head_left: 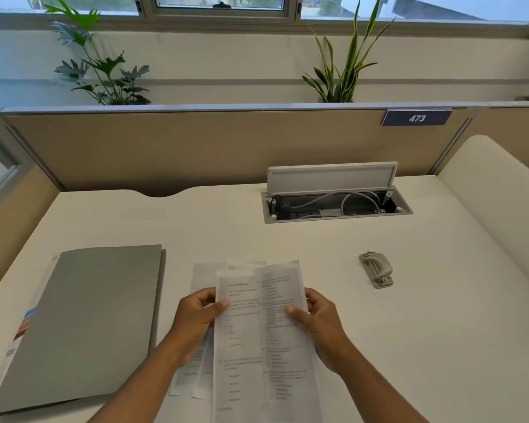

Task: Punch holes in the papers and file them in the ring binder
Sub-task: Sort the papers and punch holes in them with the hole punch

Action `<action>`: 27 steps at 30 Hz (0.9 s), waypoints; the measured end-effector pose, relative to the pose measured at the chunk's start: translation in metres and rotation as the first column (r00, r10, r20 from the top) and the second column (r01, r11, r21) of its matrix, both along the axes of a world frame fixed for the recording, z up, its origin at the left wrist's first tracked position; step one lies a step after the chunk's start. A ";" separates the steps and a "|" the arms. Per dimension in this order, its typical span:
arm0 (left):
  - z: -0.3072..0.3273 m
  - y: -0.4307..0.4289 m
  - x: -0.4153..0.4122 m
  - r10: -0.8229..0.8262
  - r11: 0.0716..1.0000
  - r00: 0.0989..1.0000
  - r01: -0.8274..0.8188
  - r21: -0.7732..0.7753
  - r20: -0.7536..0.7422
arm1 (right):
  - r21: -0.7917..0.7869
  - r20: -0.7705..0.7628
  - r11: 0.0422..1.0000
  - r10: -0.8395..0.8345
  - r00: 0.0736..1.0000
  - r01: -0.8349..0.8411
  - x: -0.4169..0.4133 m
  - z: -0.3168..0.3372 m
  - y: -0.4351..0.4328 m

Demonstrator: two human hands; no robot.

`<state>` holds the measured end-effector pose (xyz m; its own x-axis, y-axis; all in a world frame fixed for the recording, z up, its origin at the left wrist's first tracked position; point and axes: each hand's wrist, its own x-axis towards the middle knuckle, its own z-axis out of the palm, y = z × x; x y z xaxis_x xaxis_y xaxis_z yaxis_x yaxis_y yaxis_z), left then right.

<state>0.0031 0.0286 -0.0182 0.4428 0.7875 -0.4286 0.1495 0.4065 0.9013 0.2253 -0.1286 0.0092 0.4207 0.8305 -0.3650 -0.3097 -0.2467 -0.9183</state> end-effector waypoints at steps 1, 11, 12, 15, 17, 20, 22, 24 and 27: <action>-0.002 0.000 -0.005 0.004 1.000 1.000 -0.004 0.003 -0.026 | -0.008 0.004 1.000 0.007 1.000 -0.007 -0.001 -0.001 0.003; -0.004 0.004 -0.029 0.048 0.991 0.986 -0.027 0.130 -0.159 | -0.351 0.841 0.935 0.336 0.424 -0.044 0.051 -0.054 0.038; -0.006 0.005 -0.030 0.071 0.989 0.981 -0.046 0.141 -0.178 | -0.398 0.840 0.915 0.391 0.377 -0.063 0.050 -0.055 0.041; -0.011 0.006 -0.030 0.108 0.984 0.973 -0.076 0.161 -0.206 | -0.514 0.795 0.849 0.525 0.304 -0.121 0.043 -0.057 0.045; -0.011 0.007 -0.031 0.123 0.984 0.974 -0.094 0.153 -0.190 | -0.526 0.800 0.844 0.533 0.276 -0.106 0.040 -0.058 0.047; -0.011 0.006 -0.032 0.136 0.987 0.983 -0.124 0.104 -0.119 | -0.498 0.824 0.865 0.494 0.277 -0.064 0.041 -0.058 0.047; -0.009 0.005 -0.034 0.140 0.989 0.988 -0.136 0.055 -0.060 | -0.400 0.839 0.915 0.386 0.384 -0.047 0.040 -0.057 0.047; -0.005 0.004 -0.034 0.143 0.990 0.990 -0.143 0.015 -0.013 | -0.259 0.794 0.966 0.219 0.567 -0.010 0.037 -0.053 0.046; -0.001 0.005 -0.034 0.144 0.990 0.989 -0.143 -0.011 0.027 | -0.151 0.657 0.988 0.075 0.750 0.033 0.028 -0.042 0.041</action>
<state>-0.0305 0.0332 -0.0194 0.3375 0.8401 -0.4248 0.0637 0.4298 0.9007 0.2531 -0.0872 -0.0324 0.5837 0.8033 -0.1184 0.3661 -0.3905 -0.8447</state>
